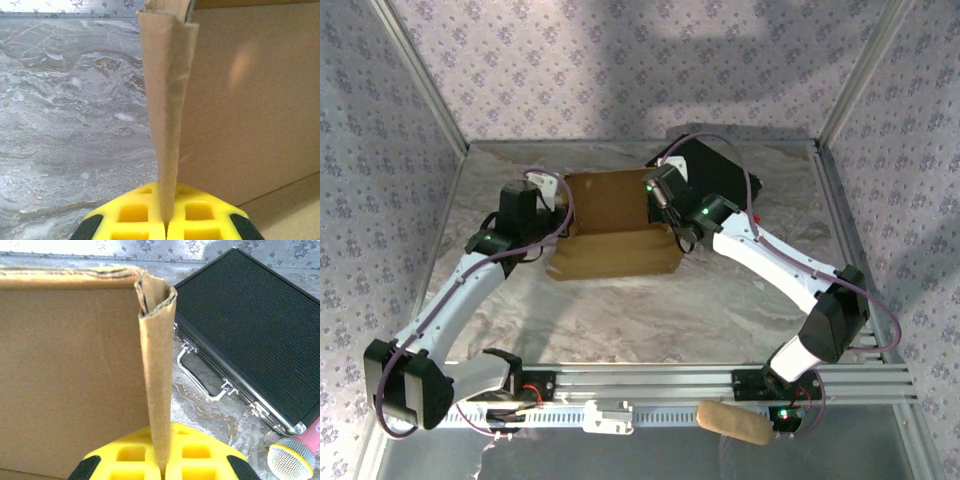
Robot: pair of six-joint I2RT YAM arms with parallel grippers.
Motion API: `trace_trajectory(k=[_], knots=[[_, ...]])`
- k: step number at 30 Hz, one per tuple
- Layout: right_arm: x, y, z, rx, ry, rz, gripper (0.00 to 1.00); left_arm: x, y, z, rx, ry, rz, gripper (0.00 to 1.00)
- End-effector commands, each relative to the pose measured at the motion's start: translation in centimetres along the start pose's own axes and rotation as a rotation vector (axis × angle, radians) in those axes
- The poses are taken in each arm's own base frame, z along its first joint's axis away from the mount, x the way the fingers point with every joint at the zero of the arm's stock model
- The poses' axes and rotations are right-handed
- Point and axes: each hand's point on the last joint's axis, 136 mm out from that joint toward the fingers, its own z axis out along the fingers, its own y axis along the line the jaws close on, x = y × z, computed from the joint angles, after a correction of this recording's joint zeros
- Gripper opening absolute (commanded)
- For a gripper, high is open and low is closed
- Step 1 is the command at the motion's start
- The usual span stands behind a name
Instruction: Fold the paper box
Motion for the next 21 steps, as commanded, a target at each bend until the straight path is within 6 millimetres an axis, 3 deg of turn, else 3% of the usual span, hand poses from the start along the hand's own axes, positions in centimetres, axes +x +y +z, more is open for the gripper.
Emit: trace_trajectory(k=[1,15,17,21], knots=[[-0.7,2.2,-0.8,-0.085,-0.019,-0.002,0.00,-2.9,-2.0,-0.8,0.051,-0.093,0.056,0.07],[-0.8,2.2,-1.2,-0.098,-0.025,0.008,0.00,-3.2,-2.3,0.6,0.067,-0.068,0.072,0.17],[-0.8,2.1,-1.2,-0.099,-0.024,0.009,0.00,-3.2,-2.2,0.7,0.061,-0.067,0.071,0.24],[-0.8,2.0,-1.2,-0.099,-0.025,0.011,0.00,-3.2,-2.0,0.8,0.053,-0.070,0.069,0.06]])
